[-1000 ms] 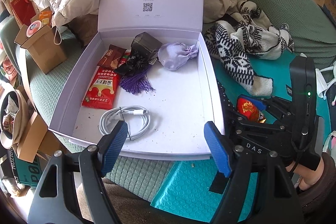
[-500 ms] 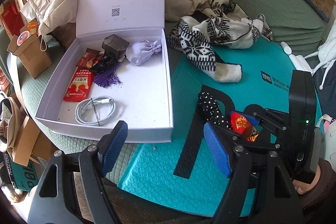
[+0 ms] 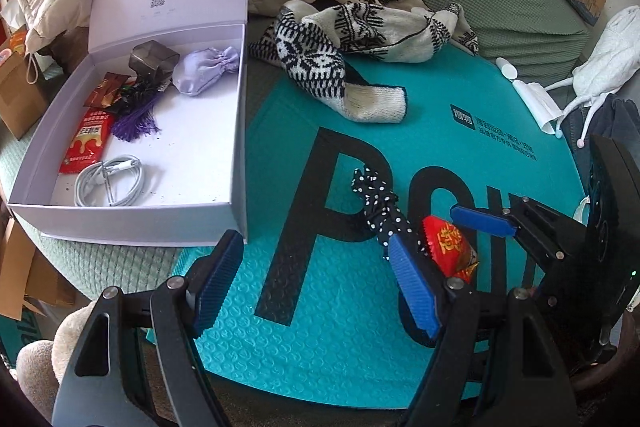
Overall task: Organize objects
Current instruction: 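Grasp the red candy packet with the right gripper while the left grasps the black polka-dot scrunchie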
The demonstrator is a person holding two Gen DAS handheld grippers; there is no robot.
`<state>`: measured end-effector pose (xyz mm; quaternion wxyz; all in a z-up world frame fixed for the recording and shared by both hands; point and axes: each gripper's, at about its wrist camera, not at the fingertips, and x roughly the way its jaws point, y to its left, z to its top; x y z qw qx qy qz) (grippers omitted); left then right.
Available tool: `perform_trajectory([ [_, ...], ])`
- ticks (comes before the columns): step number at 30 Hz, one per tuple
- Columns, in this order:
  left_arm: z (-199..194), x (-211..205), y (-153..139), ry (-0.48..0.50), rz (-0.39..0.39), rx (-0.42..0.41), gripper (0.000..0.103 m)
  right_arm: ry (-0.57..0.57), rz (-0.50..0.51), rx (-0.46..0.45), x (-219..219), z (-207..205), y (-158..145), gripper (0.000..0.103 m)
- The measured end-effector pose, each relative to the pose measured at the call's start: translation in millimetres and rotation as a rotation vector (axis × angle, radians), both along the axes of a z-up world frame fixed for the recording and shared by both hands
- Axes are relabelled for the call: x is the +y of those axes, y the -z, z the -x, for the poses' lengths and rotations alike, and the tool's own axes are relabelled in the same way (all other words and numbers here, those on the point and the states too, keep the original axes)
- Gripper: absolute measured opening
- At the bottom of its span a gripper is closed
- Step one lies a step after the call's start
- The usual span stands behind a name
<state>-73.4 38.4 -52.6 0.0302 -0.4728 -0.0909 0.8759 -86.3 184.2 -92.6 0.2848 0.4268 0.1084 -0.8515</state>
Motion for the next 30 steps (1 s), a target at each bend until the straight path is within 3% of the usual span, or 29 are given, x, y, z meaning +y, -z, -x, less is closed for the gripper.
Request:
perform_trajectory([
  [16, 38, 39, 25, 0.081, 0.005, -0.047, 0.074, 0.131, 0.027, -0.008, 49, 1, 8, 0.077],
  [18, 43, 44, 28, 0.094, 0.009, -0.050, 0.074, 0.147, 0.046, -0.014, 55, 2, 7, 0.074],
  [20, 47, 51, 33, 0.098, 0.044, -0.052, 0.074, 0.156, 0.056, -0.023, 60, 3, 8, 0.065],
  [30, 54, 74, 48, 0.155, 0.141, -0.087, 0.073, 0.216, 0.082, -0.041, 70, 11, 6, 0.065],
])
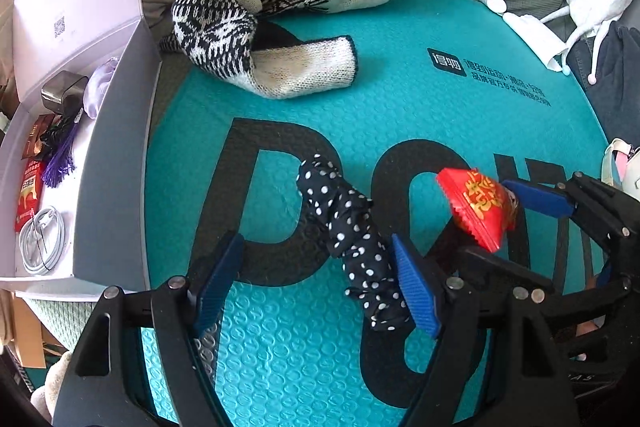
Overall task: Organize objects
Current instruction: 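Grasp the red candy packet with the right gripper while the left grasps the black polka-dot scrunchie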
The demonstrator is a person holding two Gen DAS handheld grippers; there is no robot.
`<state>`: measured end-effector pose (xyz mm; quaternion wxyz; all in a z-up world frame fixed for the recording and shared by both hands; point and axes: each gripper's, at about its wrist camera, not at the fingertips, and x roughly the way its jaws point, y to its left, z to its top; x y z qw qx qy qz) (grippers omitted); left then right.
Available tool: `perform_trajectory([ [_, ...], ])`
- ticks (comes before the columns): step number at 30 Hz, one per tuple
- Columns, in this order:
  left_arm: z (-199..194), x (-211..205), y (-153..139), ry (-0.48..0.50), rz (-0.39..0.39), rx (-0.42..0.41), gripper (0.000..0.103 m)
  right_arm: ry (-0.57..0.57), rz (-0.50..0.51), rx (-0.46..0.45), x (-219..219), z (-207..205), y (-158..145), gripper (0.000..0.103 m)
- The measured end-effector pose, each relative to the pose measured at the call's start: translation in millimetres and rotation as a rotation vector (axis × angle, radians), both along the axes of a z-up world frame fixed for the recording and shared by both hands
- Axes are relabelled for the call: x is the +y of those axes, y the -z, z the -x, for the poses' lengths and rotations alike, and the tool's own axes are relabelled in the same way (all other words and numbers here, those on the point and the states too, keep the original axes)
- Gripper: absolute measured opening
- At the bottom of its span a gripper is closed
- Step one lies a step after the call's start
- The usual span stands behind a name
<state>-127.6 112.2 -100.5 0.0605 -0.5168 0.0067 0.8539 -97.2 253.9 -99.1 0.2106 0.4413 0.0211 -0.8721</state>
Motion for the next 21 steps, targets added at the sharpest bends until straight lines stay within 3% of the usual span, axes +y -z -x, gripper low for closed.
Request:
perform_trajectory([
  [5, -3, 2, 1, 0.008, 0.032, 0.009, 0.067, 0.000, 0.005, 0.009, 0, 2, -2, 0.065],
  [18, -7, -6, -1, 0.007, 0.016, 0.031, 0.028, 0.007, 0.003, -0.003, -4, 13, 2, 0.065],
  [21, -7, -8, -1, 0.002, 0.007, 0.032, 0.026, 0.019, 0.024, -0.011, -4, 14, 2, 0.065],
])
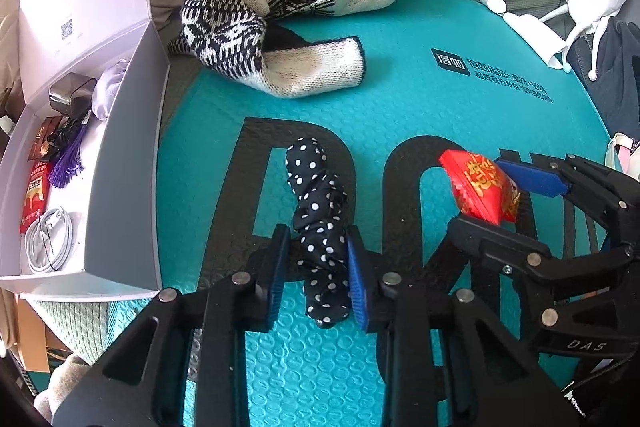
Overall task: Organize objects
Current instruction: 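Grasp the red candy packet with the right gripper while the left grasps the black polka-dot scrunchie, then lift and carry the scrunchie with the left gripper while the right carries the red candy to the box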
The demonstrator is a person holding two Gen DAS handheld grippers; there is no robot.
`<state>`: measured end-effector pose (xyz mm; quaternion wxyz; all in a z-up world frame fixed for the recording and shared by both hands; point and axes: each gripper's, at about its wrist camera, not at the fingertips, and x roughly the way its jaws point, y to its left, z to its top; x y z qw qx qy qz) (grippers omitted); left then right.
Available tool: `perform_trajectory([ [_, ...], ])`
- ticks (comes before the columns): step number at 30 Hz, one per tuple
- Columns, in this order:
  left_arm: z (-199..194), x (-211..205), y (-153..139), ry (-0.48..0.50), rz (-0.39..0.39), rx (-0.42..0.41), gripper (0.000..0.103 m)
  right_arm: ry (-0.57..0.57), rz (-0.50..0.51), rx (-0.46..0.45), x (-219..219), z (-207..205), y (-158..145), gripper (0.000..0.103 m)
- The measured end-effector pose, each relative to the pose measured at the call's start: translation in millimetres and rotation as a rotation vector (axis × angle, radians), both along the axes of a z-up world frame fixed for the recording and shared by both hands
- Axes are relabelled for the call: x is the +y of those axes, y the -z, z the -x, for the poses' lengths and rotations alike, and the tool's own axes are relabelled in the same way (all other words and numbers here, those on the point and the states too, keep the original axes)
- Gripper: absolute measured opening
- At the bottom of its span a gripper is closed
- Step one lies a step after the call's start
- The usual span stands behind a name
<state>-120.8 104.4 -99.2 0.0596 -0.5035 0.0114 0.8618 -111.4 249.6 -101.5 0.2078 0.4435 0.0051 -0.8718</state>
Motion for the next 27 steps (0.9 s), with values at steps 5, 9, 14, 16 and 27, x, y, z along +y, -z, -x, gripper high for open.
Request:
perform_trajectory([
  [5, 0, 0, 0, 0.000, -0.002, 0.001, 0.024, 0.008, 0.035, -0.015, -2, 2, 1, 0.065],
  [9, -1, -2, 0, -0.002, -0.011, 0.002, 0.023, 0.024, 0.049, -0.025, -2, 5, 2, 0.065],
  [14, -1, -3, 1, -0.002, -0.016, 0.005, 0.023, 0.053, 0.041, -0.048, -4, 8, 1, 0.067],
  [16, -2, -3, 1, -0.003, -0.018, 0.004, 0.023, 0.069, 0.028, -0.051, -6, 10, 1, 0.071],
  [27, -3, -6, 1, -0.013, -0.030, 0.001, 0.023, 0.194, 0.117, -0.056, 6, 16, 4, 0.077],
])
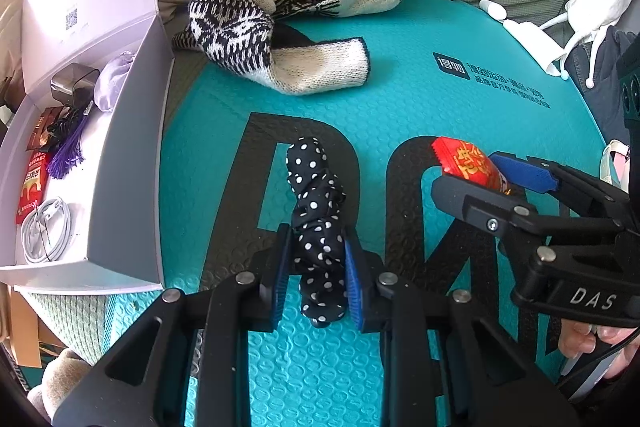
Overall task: Organize objects
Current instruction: 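Lift and carry the scrunchie with the left gripper while the right carries the red candy to the box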
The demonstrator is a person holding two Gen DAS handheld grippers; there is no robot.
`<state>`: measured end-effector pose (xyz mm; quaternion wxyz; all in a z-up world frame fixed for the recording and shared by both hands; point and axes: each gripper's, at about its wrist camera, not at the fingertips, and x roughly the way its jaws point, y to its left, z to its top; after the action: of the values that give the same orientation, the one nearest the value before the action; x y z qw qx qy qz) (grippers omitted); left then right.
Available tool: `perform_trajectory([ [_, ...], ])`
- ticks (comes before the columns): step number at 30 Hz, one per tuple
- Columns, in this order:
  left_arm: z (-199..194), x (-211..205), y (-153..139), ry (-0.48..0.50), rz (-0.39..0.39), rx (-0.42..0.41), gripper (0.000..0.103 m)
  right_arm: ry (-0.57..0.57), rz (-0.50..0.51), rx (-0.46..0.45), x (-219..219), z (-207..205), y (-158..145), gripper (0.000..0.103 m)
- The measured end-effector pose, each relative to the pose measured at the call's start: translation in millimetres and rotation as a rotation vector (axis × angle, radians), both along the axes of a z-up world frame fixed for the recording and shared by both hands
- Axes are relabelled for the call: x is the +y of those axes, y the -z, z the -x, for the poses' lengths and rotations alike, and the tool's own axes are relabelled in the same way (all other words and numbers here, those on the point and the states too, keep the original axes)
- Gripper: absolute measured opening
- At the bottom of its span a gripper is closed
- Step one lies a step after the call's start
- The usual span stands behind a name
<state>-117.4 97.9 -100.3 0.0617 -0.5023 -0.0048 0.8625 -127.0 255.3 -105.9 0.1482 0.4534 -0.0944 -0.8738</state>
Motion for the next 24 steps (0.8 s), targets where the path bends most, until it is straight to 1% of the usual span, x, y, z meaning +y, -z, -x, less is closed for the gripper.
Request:
perform_trajectory([
  [2, 0, -1, 0, -0.001, -0.004, 0.000, 0.023, 0.010, 0.019, -0.005, 2, 1, 1, 0.076],
  [3, 0, -1, 0, -0.001, -0.005, 0.000, 0.023, 0.012, 0.012, 0.000, 2, 1, 0, 0.075],
  [5, 0, -1, 0, 0.000, -0.004, 0.000, 0.023, 0.018, -0.022, 0.001, 0, 1, 0, 0.065],
  [9, 0, -1, 0, -0.001, -0.006, 0.000, 0.023, 0.028, -0.033, 0.003, 1, 0, 0, 0.060],
  [11, 0, -1, 0, -0.002, -0.007, 0.000, 0.023, 0.043, -0.038, 0.010, 4, -2, 1, 0.052],
  [14, 0, -2, 0, -0.006, -0.005, -0.001, 0.021, 0.038, -0.032, 0.017, 7, -3, -1, 0.050],
  [18, 1, -5, -2, -0.011, -0.023, -0.008, 0.020, 0.043, -0.026, 0.015, 11, -6, -2, 0.049],
  [24, 1, -8, -12, -0.006, -0.049, 0.006, 0.018, 0.031, -0.054, 0.027, 14, -11, -9, 0.049],
])
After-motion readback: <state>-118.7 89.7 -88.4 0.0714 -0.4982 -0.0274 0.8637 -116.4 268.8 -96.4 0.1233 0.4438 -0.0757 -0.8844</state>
